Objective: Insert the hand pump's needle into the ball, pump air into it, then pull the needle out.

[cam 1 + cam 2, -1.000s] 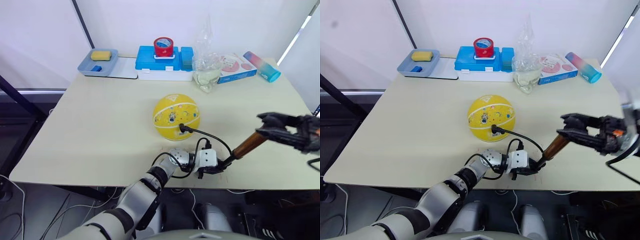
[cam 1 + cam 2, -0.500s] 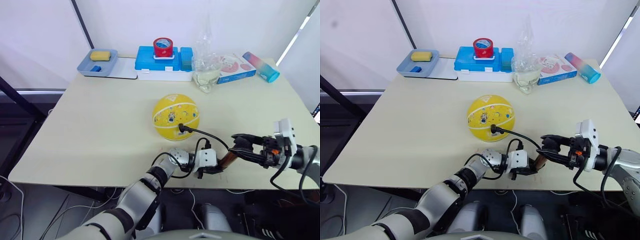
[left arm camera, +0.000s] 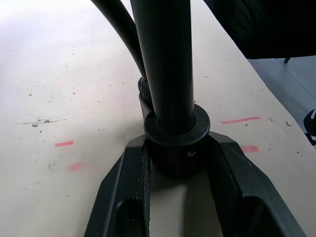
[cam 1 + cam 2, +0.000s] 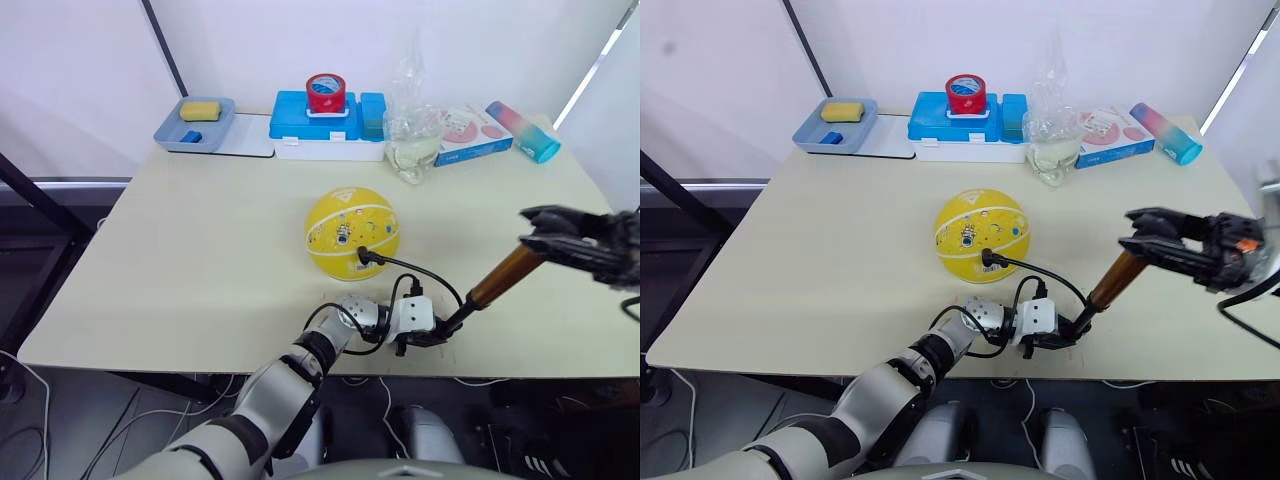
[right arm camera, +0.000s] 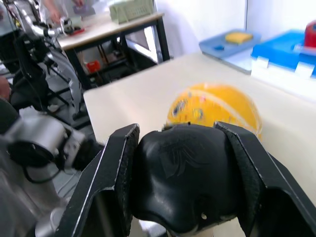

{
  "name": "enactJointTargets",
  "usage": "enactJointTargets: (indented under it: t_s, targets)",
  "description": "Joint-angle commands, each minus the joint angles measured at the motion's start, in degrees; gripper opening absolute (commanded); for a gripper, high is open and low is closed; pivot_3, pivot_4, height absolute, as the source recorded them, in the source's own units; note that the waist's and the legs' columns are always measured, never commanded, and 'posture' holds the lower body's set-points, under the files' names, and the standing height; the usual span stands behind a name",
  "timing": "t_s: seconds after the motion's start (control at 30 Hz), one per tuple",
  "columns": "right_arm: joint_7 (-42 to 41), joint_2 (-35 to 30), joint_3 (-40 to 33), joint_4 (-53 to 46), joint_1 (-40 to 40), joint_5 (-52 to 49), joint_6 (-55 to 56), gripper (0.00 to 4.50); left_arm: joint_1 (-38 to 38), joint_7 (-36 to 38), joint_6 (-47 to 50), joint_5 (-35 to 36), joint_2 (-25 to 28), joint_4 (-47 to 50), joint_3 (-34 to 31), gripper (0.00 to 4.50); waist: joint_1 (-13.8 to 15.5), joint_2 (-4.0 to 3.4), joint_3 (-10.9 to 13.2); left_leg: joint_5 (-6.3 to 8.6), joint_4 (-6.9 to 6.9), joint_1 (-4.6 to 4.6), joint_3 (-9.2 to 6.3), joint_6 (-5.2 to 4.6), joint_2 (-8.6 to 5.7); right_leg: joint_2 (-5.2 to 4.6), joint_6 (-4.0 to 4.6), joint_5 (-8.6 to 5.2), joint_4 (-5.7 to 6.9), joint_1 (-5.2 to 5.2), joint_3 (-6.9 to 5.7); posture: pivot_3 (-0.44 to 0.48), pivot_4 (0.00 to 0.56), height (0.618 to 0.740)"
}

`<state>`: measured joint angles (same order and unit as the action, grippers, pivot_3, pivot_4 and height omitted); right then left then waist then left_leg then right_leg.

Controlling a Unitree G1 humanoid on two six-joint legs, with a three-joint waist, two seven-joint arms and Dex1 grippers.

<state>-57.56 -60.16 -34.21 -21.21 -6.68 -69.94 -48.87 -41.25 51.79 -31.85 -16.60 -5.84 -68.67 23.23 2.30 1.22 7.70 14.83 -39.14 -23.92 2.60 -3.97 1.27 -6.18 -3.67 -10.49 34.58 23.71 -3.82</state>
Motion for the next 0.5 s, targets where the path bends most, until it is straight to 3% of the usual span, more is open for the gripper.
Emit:
enactJointTargets:
  t_s: [0.03,0.27,0.4,0.5]
  targets:
    - [2.20,-3.25,-6.31,2.15,-4.41,-3.89,-1.43,1.92,2.28,0.66,2.72,-3.60,1.49,-4.35,2.75,1.13,-0.01,-0.05,0.03,0.00,0.00,-0.02,0.01,0.00,0.00,-0.01,0.00,0.00,0.00,0.02,0.01,0.000,0.150,0.739]
    - [2.52,-2.31,-4.23,1.16,-3.71,-2.26,-3.14,1.92,2.20,0.60,2.73,-3.56,1.32,-4.33,2.67,1.13,0.12,-0.20,0.17,-0.01,-0.01,-0.28,0.03,-0.01,-0.06,-0.03,0.19,0.13,-0.01,0.19,0.02,0.000,0.150,0.739]
    - [-0.27,2.72,5.46,-2.20,6.34,12.93,5.89,1.92,2.21,0.35,2.84,-3.53,0.86,-4.30,2.70,1.13,0.10,0.21,0.00,0.00,-0.01,-0.25,-0.10,-0.01,-0.02,0.05,0.00,0.00,-0.06,0.10,-0.09,0.000,0.150,0.739]
    - [-1.50,4.96,11.19,-1.04,9.51,21.21,12.86,1.92,2.27,0.36,2.82,-3.52,0.80,-4.22,2.78,1.13,-0.09,0.23,-0.11,0.00,-0.02,-0.04,-0.01,-0.01,-0.02,0.02,-0.05,0.01,-0.06,-0.01,-0.01,0.000,0.150,0.739]
